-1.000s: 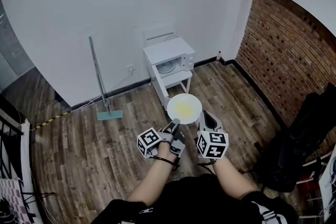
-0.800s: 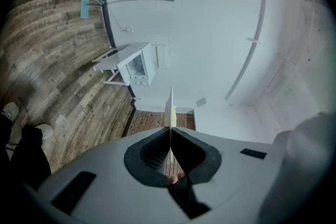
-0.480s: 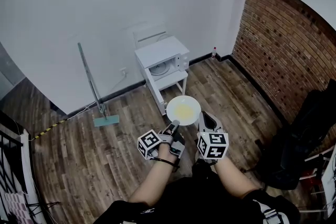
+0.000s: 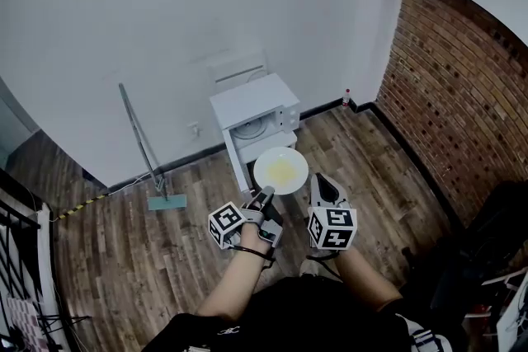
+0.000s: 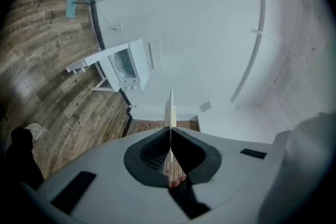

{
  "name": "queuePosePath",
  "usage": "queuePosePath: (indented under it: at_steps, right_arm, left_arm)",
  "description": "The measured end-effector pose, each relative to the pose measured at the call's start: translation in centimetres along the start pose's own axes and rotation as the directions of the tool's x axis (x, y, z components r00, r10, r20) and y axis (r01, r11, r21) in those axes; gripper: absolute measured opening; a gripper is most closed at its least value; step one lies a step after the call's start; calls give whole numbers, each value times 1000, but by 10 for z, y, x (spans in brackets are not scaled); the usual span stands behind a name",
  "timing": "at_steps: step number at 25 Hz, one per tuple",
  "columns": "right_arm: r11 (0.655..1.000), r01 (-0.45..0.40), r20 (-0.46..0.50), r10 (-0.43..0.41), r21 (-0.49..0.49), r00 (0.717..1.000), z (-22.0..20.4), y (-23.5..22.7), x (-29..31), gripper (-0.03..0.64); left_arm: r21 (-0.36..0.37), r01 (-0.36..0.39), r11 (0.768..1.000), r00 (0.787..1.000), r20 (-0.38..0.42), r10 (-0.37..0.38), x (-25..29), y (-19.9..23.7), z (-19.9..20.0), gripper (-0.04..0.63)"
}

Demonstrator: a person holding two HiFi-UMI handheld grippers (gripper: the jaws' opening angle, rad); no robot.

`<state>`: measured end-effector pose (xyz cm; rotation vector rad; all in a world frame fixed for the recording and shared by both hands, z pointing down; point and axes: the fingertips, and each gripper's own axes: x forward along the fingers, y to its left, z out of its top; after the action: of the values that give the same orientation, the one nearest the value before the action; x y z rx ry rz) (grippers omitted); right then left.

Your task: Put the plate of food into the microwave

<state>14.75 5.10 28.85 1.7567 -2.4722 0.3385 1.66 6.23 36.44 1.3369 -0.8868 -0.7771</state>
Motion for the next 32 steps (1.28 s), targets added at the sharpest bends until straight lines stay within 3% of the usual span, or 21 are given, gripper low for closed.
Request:
queuePosePath:
  at_steps: [7,15,22,27,32]
  right_arm:
    - [997,-74,2,74,9,997,17,-56,50,5]
    - [995,-97,-56,98,29,994,13,-94,104,4]
    - [992,-120,-102,122,26,987,5,-103,169,5]
    - [989,-145,-115,142,-20,983,10,-102,236,5]
    - [986,-163,-121,158,-31,980,34,-106,313,5]
  left_arm:
    - [-7,-13,1000,998,57,14,72,-3,2,9]
    - [-11,-31,999,998,60,32,132,4,1,9]
    - [-38,-39,999,994,103,43,174,23,44,9]
    - [-53,-3,999,993,114,9,228,26,90,9]
    - [-24,19,1000,992,129,-16,285,11,147,9]
